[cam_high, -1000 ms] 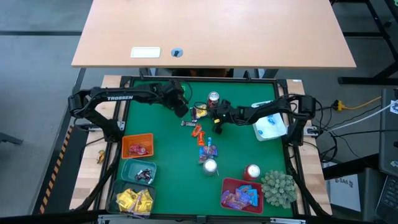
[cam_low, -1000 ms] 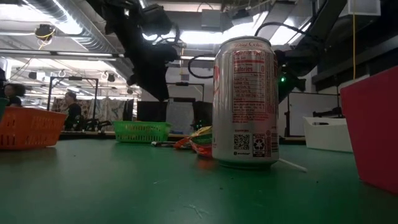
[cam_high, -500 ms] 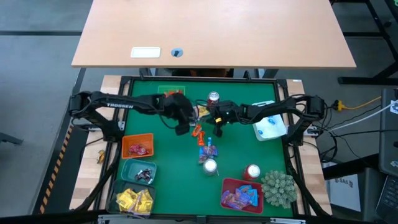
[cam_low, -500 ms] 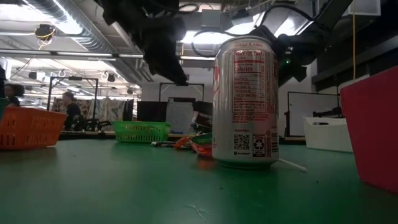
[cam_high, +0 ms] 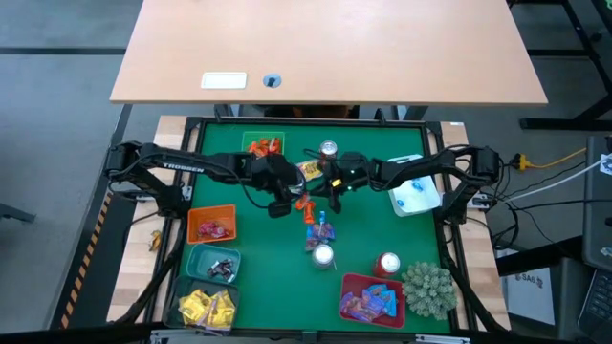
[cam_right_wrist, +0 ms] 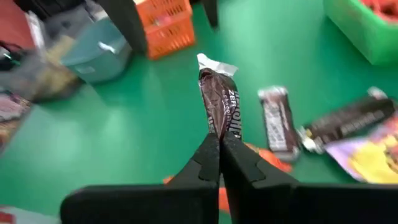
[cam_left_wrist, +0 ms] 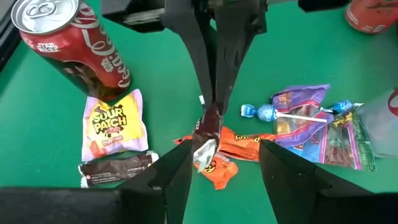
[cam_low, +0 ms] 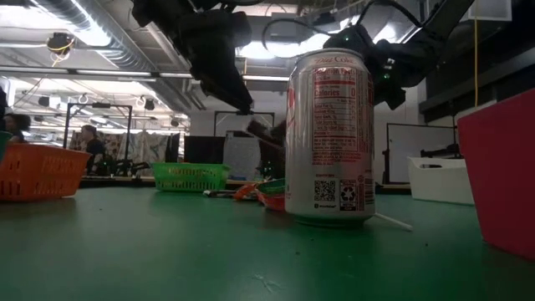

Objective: Sort candy
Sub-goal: Put the brown chocolate into the blue bin

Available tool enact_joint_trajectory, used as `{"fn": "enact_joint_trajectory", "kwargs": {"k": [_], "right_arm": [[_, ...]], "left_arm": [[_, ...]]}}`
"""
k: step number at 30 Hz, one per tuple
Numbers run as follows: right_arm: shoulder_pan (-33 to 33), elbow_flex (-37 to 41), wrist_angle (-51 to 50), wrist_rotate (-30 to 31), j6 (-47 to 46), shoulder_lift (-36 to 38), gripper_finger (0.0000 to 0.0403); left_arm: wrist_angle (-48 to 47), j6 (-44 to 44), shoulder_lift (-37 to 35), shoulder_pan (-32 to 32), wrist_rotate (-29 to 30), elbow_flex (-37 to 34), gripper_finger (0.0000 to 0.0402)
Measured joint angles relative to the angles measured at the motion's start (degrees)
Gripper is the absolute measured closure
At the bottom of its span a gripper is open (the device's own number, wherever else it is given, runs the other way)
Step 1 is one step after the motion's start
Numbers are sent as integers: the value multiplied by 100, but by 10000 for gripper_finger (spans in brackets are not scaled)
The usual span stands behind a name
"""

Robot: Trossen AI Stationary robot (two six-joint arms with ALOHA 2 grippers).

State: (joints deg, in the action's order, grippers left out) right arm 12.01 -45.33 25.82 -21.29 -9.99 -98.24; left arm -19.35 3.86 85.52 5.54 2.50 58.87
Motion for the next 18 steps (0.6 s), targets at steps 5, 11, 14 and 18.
{"fn": "enact_joint_trajectory", "kwargs": {"k": [5,11,14,18], "right_arm": [[-3,-2,346,-45,-23,2,399],[-2,-2,524,-135,-19,2,399],[-2,-4,572,-137,-19,2,399],[-2,-4,647,-139,-19,2,398]], "left_arm": [[-7,0,0,0,103,0,228],[-11,0,0,7,149,0,229],[-33,0,0,7,153,0,239],[-106,2,0,7,292,0,276]]}}
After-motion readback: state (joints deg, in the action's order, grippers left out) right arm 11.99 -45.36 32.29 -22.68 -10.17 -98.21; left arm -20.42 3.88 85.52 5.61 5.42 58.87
